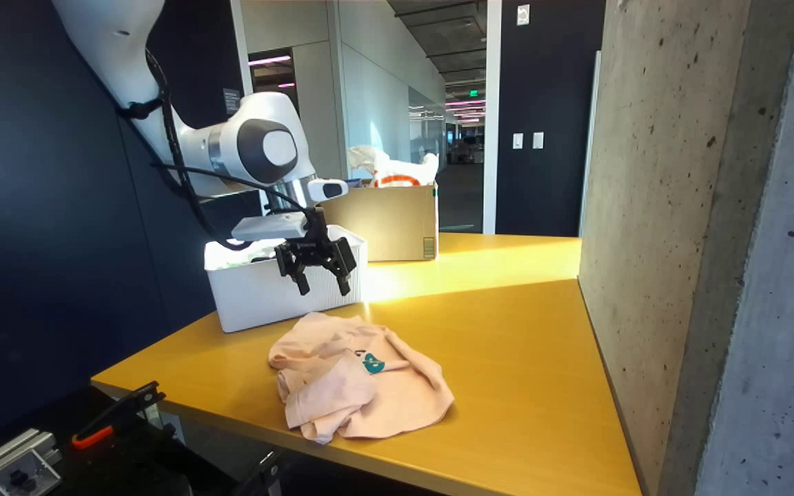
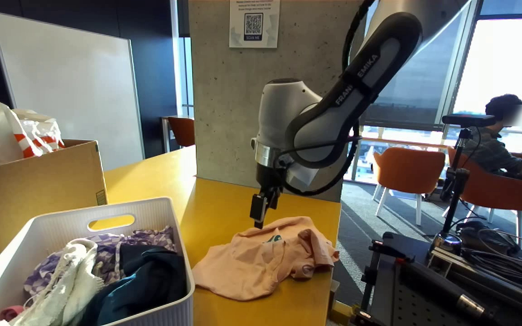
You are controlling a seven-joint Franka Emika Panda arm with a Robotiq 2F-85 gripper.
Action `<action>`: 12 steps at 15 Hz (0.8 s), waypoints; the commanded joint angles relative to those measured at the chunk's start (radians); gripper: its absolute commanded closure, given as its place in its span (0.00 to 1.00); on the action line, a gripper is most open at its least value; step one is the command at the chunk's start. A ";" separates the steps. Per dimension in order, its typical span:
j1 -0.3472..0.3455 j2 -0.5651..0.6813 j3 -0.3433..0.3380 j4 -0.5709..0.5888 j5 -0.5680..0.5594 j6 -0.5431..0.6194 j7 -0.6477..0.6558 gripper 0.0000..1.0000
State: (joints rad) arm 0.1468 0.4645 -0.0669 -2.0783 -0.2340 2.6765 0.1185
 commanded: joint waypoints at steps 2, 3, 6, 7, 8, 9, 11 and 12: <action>0.044 0.119 -0.021 0.154 -0.138 -0.002 -0.068 0.00; 0.047 0.140 -0.018 0.187 -0.156 0.005 -0.084 0.00; 0.021 0.216 0.020 0.309 -0.146 0.010 -0.172 0.00; 0.005 0.248 0.041 0.350 -0.130 0.018 -0.212 0.00; -0.005 0.272 0.056 0.380 -0.120 0.024 -0.242 0.00; -0.016 0.303 0.074 0.415 -0.109 0.030 -0.272 0.00; -0.047 0.364 0.118 0.481 -0.086 0.030 -0.339 0.00; -0.059 0.392 0.140 0.512 -0.074 0.023 -0.368 0.00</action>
State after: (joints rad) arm 0.1425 0.7554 0.0021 -1.6852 -0.3593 2.6918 -0.1207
